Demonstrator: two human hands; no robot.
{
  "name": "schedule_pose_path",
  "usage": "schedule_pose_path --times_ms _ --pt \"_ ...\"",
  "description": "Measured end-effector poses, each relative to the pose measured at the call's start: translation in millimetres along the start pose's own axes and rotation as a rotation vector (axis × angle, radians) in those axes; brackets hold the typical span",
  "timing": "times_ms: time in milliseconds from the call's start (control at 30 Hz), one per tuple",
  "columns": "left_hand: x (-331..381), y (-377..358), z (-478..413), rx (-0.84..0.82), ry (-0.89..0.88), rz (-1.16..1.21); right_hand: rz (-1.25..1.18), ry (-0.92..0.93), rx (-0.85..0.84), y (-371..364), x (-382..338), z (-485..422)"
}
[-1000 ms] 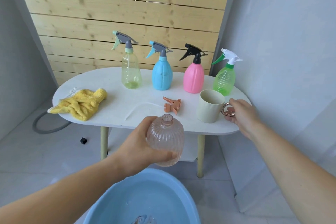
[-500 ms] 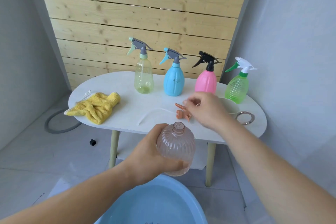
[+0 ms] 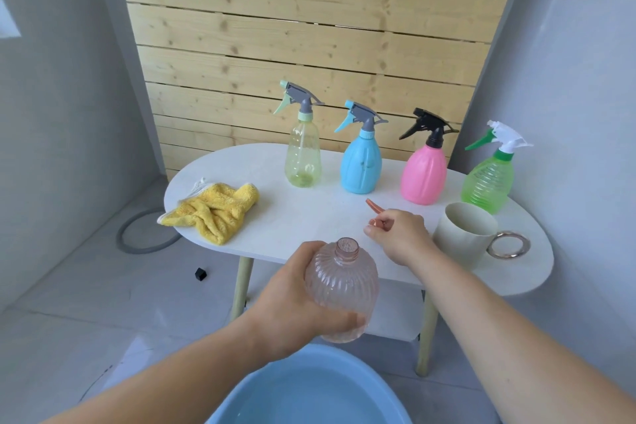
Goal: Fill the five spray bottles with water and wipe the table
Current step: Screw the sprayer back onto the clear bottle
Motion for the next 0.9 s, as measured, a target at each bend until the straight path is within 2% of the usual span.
schedule_pose_path --times_ms 200,300,533,633,900 --pt "0.4 13.1 -10.3 0.067 0.027 0.01 -0.369 0.207 0.113 42.6 -56.9 3.5" --pt "5.6 21.3 -20.3 0.137 0.032 0.0 -0.459 0.339 0.171 81.4 -93.6 19.4" --pt "18.4 34.1 -48.6 0.219 0.014 -0.075 -0.224 0.472 0.26 147.4 -116.0 47.7" --pt "19.5 31.2 -58.4 0.209 -0.002 -0.088 -0.128 0.497 0.318 155.2 -114.4 49.8" --pt "7.7 18.9 -82.9 0.192 0.008 -0.106 -0.065 0.492 0.398 148.8 -102.5 40.1"
Point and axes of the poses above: each hand's wrist, its own z-axis away from the middle knuckle, its own y-axis out of the back of the hand, x = y × z, the point moved 7 cm from there along -z, towards the middle knuckle, and after that the axes turned 14 degrees about -z, right-handed, at the moved point
